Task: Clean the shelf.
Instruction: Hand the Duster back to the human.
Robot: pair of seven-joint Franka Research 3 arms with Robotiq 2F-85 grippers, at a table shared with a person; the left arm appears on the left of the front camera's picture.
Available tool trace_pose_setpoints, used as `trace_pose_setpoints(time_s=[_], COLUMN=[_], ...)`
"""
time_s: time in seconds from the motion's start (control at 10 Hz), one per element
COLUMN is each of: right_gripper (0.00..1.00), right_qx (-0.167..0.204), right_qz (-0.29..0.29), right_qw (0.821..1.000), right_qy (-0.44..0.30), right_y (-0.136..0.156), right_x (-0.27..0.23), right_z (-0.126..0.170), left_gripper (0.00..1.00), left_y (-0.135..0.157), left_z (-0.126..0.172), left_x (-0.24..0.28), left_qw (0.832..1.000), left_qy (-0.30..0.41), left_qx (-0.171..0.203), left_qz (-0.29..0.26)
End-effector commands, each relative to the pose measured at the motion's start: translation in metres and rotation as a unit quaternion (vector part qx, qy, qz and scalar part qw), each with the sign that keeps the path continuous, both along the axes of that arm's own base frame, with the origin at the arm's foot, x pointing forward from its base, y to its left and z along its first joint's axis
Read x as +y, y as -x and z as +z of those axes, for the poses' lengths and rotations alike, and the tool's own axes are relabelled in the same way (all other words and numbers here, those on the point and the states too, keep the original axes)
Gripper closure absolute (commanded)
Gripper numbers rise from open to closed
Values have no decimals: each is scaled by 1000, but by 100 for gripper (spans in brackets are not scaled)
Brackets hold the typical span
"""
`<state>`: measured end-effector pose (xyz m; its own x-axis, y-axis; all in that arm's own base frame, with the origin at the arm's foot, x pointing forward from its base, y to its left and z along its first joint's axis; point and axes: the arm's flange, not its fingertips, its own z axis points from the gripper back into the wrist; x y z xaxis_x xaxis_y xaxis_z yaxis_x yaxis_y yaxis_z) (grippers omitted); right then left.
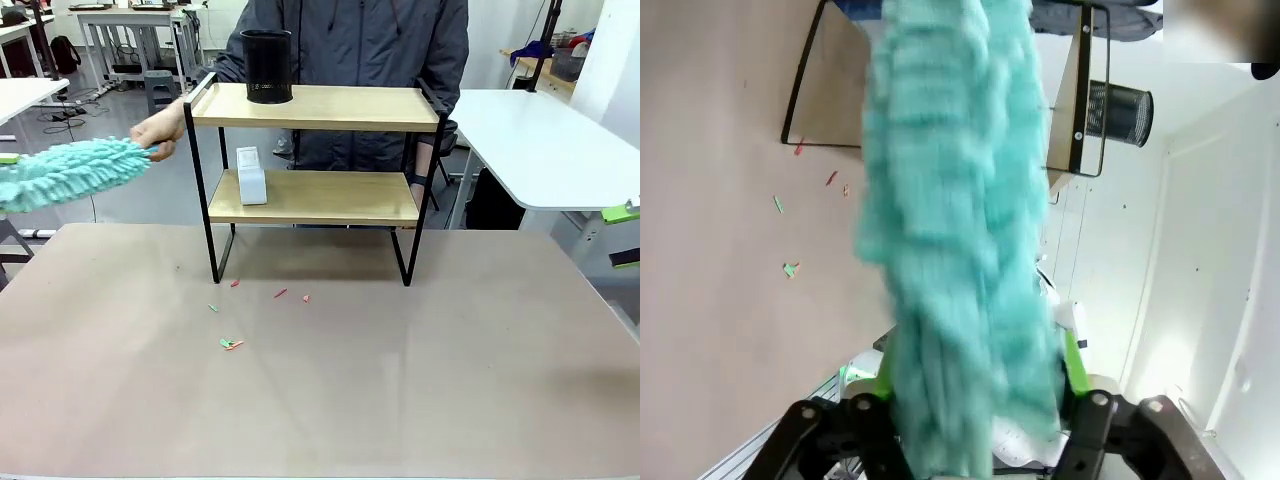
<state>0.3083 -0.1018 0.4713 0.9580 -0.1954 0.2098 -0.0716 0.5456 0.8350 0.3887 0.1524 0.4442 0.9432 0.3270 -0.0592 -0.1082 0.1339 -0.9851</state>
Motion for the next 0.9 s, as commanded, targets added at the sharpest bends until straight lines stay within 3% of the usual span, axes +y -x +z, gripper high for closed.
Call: trace_pose_setpoints(time_s=[0.0, 0.2, 0.6, 0.7, 0.8], right_gripper=[0, 0, 0, 0, 0], right_qx=[-9, -9, -9, -9, -9], right_qz=[8, 8, 8, 8, 8], right_qw=[1000, 1000, 1000, 1000, 1000], right_qy=[2, 2, 2, 2, 2], right_y=[0, 0, 0, 0, 0], right_x=[-5, -5, -5, -5, -5], right_z=[-1, -1, -1, -1, -1], left_gripper=[0, 0, 0, 0, 0], left_y=[-3, -24, -57, -55, -50], left_z=[-10, -35, -98, -96, -99], left_x=[-11, -47, -130, -133, -127], left_qw=[999, 993, 987, 986, 987], left_qy=[16, 33, 65, 40, 54], left_qx=[-5, 20, 82, 92, 76], left_qz=[-48, -110, -121, -136, -133])
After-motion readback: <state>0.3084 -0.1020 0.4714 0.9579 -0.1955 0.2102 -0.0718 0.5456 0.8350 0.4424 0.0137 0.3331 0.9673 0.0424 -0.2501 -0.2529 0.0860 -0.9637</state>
